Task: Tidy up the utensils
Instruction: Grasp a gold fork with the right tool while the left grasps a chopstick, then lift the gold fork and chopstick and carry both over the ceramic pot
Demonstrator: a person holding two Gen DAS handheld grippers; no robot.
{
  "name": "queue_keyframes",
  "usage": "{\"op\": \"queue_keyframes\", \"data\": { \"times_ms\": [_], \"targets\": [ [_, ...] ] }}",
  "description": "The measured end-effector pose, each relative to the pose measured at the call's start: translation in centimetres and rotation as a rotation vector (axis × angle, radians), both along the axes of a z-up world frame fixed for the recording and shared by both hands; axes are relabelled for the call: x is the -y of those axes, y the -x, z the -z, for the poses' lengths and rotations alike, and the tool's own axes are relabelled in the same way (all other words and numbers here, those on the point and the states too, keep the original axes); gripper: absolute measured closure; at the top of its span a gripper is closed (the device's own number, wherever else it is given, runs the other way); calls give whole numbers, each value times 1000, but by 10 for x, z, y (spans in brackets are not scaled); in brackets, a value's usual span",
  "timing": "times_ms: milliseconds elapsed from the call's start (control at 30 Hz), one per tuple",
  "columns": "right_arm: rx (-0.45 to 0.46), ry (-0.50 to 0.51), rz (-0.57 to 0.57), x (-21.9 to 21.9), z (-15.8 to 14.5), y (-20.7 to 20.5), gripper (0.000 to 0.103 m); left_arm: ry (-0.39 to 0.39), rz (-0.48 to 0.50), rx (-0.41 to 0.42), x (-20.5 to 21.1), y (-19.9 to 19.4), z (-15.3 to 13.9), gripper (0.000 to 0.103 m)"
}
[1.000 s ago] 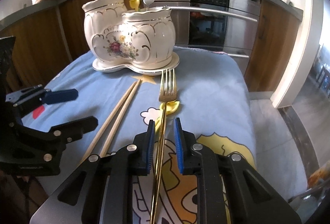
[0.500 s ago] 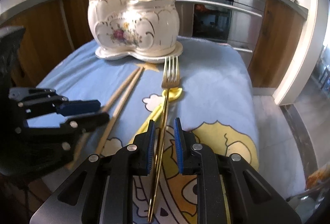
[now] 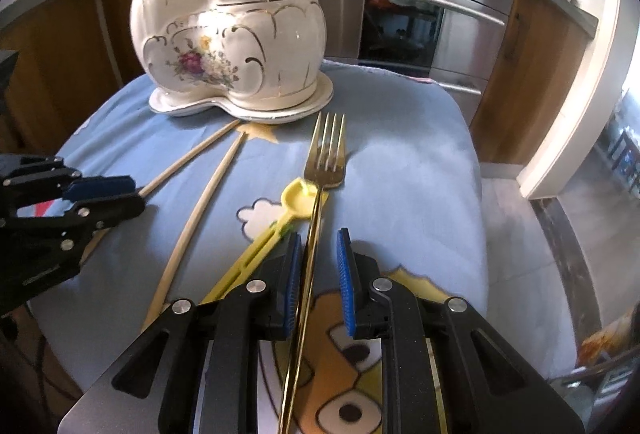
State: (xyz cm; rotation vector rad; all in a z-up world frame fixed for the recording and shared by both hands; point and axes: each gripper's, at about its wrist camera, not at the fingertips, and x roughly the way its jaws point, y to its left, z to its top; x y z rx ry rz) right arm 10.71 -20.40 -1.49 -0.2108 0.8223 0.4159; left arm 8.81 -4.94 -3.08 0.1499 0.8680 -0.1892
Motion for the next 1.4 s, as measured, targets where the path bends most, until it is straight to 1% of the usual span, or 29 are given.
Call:
{"op": "queue_keyframes", "data": {
  "times_ms": [67,100,133,200,267,333,400,600,800,967,1067,1100,1200,1300,1400],
  "targets": [
    [-15,-11,-3,0,0,-7,84,-5,5,-4,0,-2,-1,86],
    [-28,-18,-18,-1,1,-11,91,-9,10,-5,1,-3,0,86],
    [-39,-24,-35,-3,1,-13,94,-10,19,-6,1,-5,0,86],
    [-42,-19,-44,-3,0,-15,94,8,29,-13,-1,-10,0,87],
    [-41,-21,-45,-3,0,-15,95,24,30,-20,-8,-12,0,97],
    [-27,-23,-30,2,-1,-14,96,54,41,-32,-15,-11,-2,97],
    [-11,-33,-16,7,-4,-14,96,64,52,-38,-19,-10,-3,97],
    [12,-62,0,19,-10,-4,96,62,81,-34,-23,-2,-6,97],
    [-27,-19,7,17,-2,-7,96,29,141,-60,-21,14,-6,97],
    [-42,17,7,9,-2,-14,95,44,142,-83,-25,17,-8,95],
    [-30,13,6,7,0,-17,95,61,141,-75,-27,19,-9,95],
    [-26,3,11,8,0,-16,97,67,140,-74,-29,20,-8,96],
    [-3,-17,15,13,-1,-12,97,62,151,-63,-30,22,-7,97],
    [41,-53,25,17,-10,-6,97,63,161,-52,-30,24,-6,97],
    [102,-105,17,21,-25,3,97,65,171,-16,-31,27,-10,97]
  ]
}}
